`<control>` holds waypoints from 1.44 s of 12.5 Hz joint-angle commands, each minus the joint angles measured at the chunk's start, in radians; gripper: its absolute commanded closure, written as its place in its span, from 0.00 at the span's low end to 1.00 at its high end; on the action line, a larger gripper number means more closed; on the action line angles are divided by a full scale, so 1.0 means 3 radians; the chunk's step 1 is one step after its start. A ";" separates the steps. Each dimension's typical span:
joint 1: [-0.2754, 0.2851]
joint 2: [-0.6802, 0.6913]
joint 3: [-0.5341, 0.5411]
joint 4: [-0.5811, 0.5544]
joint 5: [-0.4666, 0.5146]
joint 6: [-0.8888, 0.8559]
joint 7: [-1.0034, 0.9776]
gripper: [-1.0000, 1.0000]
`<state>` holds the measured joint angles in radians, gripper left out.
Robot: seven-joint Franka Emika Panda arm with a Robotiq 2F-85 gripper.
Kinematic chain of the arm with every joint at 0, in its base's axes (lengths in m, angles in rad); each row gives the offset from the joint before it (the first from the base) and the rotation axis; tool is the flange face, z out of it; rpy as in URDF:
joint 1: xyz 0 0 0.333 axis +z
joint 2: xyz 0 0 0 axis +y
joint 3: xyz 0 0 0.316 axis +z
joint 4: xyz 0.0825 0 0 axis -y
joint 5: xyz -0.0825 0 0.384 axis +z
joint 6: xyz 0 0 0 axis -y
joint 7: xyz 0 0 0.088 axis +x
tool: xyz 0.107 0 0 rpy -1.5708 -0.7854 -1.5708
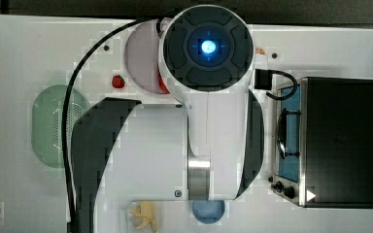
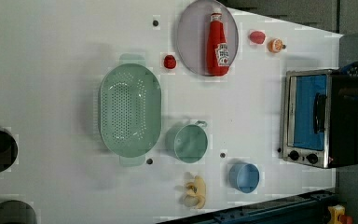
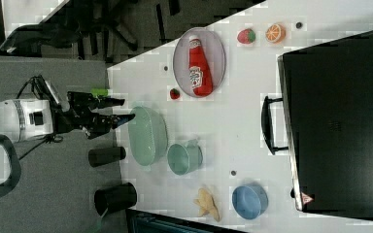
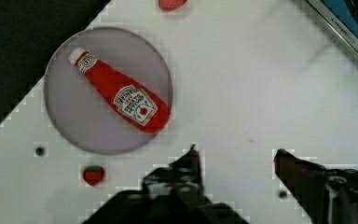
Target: Flap open oven.
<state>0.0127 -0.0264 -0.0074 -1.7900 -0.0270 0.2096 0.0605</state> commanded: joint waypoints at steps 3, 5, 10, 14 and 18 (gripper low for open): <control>-0.0109 -0.0869 -0.0094 -0.0433 0.0045 -0.0490 -0.0112 0.00; -0.0109 -0.0869 -0.0094 -0.0433 0.0045 -0.0490 -0.0112 0.00; -0.0112 -0.0869 -0.0100 -0.0434 0.0044 -0.0493 -0.0112 0.30; -0.0122 -0.0866 -0.0144 -0.0483 0.0042 -0.0493 -0.0112 0.77; -0.0125 -0.0828 -0.0237 -0.0698 -0.0011 -0.0467 -0.0275 0.82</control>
<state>-0.0091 -0.2634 -0.0621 -1.9688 -0.0386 0.0782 0.0530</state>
